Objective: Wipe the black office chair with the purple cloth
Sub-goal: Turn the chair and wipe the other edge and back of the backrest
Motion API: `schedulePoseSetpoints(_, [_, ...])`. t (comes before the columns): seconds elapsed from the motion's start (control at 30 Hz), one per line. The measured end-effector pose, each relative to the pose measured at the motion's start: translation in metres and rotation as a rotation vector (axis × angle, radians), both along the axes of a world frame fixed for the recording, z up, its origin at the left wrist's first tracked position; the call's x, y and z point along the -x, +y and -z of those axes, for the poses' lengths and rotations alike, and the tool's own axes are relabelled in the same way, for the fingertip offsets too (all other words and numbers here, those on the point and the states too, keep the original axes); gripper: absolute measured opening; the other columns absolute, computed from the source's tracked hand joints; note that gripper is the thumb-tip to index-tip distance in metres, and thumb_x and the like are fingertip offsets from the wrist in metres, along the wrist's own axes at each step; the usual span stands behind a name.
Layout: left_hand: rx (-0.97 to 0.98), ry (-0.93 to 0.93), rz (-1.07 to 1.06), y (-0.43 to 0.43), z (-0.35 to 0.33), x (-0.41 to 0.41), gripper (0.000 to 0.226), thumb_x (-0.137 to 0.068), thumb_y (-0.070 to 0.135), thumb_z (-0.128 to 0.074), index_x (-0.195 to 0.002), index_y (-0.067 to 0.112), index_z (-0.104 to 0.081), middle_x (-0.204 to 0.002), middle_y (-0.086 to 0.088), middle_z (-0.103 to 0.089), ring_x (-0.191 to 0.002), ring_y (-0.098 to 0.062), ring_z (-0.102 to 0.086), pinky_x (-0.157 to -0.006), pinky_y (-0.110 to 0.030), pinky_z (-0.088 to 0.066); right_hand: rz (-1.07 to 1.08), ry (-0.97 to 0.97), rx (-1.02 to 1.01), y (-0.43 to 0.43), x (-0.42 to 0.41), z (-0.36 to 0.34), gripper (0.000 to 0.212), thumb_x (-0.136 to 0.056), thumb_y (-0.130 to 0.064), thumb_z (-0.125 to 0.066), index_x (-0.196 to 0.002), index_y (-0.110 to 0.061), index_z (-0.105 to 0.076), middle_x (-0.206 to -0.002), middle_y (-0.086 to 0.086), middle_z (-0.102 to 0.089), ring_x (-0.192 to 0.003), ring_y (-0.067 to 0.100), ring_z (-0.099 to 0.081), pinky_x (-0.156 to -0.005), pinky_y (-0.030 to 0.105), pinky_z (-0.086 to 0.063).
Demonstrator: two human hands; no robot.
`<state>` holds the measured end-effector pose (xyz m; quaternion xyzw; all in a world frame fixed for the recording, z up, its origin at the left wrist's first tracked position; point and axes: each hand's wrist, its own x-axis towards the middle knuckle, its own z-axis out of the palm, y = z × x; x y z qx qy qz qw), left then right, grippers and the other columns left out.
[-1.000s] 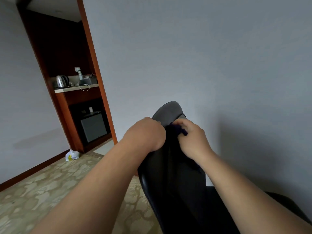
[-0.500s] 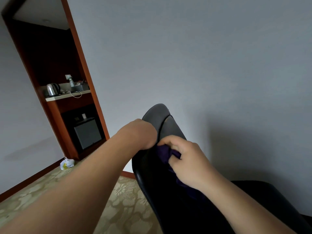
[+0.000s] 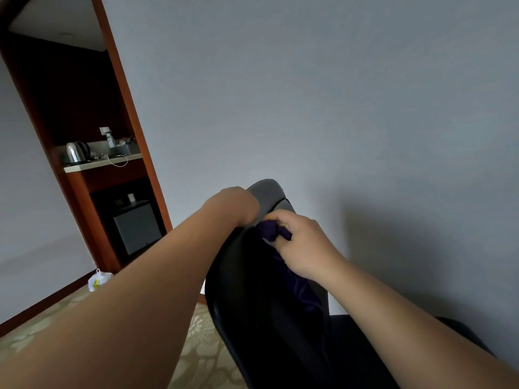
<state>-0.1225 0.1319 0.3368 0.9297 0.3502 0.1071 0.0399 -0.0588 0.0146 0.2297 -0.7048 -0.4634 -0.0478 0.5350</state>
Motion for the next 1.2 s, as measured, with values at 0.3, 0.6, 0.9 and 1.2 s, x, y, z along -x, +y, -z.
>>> schedulePoseSetpoints(0.3, [-0.068, -0.008, 0.026, 0.029, 0.01, -0.022, 0.039, -0.097, 0.02, -0.029, -0.126, 0.009, -0.054, -0.116, -0.008, -0.054, -0.1, -0.028, -0.051, -0.081, -0.034, -0.04, 0.304, -0.139, 0.125, 0.054, -0.052, -0.013, 0.042, -0.085, -0.008, -0.042, -0.109, -0.039, -0.058, -0.094, -0.011, -0.055, -0.086, 0.023, -0.056, -0.072, 0.037, -0.051])
schedulePoseSetpoints(0.6, [-0.092, 0.002, 0.003, 0.035, 0.009, -0.023, 0.016, -0.098, 0.029, -0.033, -0.103, 0.019, -0.045, -0.099, -0.001, -0.045, -0.091, -0.024, -0.048, -0.08, -0.033, -0.038, 0.46, -0.117, 0.25, 0.09, -0.092, -0.02, 0.036, -0.081, 0.0, -0.042, -0.11, -0.019, -0.05, -0.097, -0.001, -0.044, -0.089, 0.027, -0.049, -0.063, 0.035, -0.033])
schedulePoseSetpoints(0.9, [-0.105, 0.046, 0.031, 0.027, 0.004, -0.022, 0.013, -0.094, 0.018, -0.033, -0.095, 0.014, -0.045, -0.089, 0.0, -0.042, -0.088, -0.024, -0.046, -0.078, -0.034, -0.039, 0.209, -0.084, 0.111, 0.063, -0.058, -0.01, 0.032, -0.091, -0.007, -0.045, -0.117, -0.02, -0.059, -0.116, 0.003, -0.057, -0.1, 0.024, -0.058, -0.087, 0.042, -0.052])
schedulePoseSetpoints(1.2, [-0.063, 0.021, 0.003, 0.023, 0.003, -0.019, 0.014, -0.097, 0.022, -0.034, -0.101, 0.016, -0.046, -0.102, -0.004, -0.047, -0.093, -0.026, -0.049, -0.08, -0.034, -0.038, 0.096, -0.04, 0.074, 0.018, -0.009, 0.022, 0.042, -0.102, -0.05, -0.039, -0.14, -0.035, -0.048, -0.134, -0.012, -0.056, -0.126, 0.012, -0.046, -0.107, 0.036, -0.039])
